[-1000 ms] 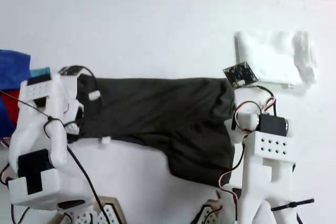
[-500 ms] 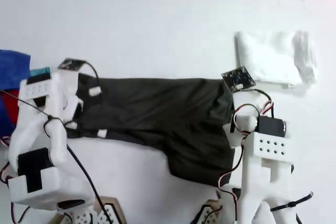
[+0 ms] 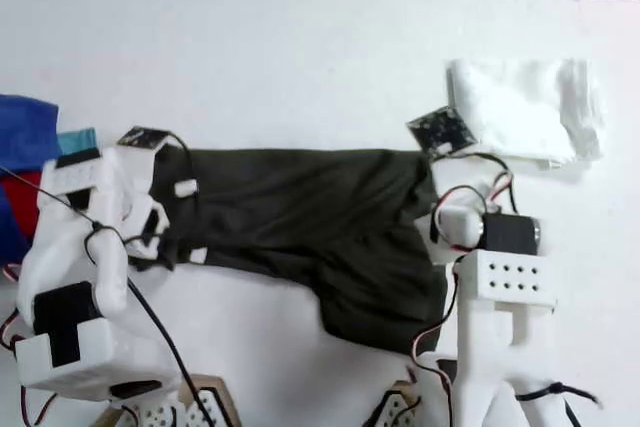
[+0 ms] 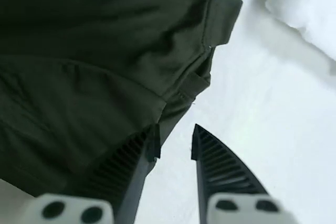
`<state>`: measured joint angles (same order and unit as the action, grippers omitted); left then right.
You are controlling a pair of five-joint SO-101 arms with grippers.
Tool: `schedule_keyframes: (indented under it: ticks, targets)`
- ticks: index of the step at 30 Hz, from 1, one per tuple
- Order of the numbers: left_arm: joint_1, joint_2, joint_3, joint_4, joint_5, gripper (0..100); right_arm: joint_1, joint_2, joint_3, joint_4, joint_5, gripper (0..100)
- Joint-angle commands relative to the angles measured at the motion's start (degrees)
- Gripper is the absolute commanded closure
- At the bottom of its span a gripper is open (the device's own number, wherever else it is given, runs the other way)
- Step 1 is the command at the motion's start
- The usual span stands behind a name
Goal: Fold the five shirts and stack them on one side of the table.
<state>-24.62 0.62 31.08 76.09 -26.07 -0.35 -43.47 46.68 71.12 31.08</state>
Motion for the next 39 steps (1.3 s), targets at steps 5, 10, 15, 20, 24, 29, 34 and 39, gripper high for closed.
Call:
schedule_keyframes:
  ticks: [5,10,15,20,24,29,34,39]
  targets:
    - [-0.09,-0.35,-26.42,14.42,1.41,78,-5.05,-1.27,0.53,-7.34,-6.59,90.5]
    - [1.76,4.75,-41.27,13.36,2.11,79,-7.25,7.16,1.05,-12.44,-7.56,97.4]
    - [4.75,23.91,-52.35,9.14,5.54,90,-8.04,15.96,0.88,-15.43,-8.0,97.9]
    - [6.95,41.67,-69.14,10.37,5.8,89,-8.13,19.91,-0.09,-15.43,-7.82,97.9]
    - [7.21,52.04,-83.21,11.6,5.89,85,-9.19,22.73,-0.09,-15.87,-7.56,97.9]
    - [7.21,63.3,-98.33,12.84,5.89,84,-9.01,30.37,-0.09,-18.95,-7.56,97.9]
    - [6.86,70.24,-110.2,12.92,9.23,84,-7.52,37.58,-0.7,-21.67,-7.47,97.9]
    - [6.86,72.88,-114.15,12.31,9.05,84,-1.36,39.6,-6.95,-21.14,-7.47,97.9]
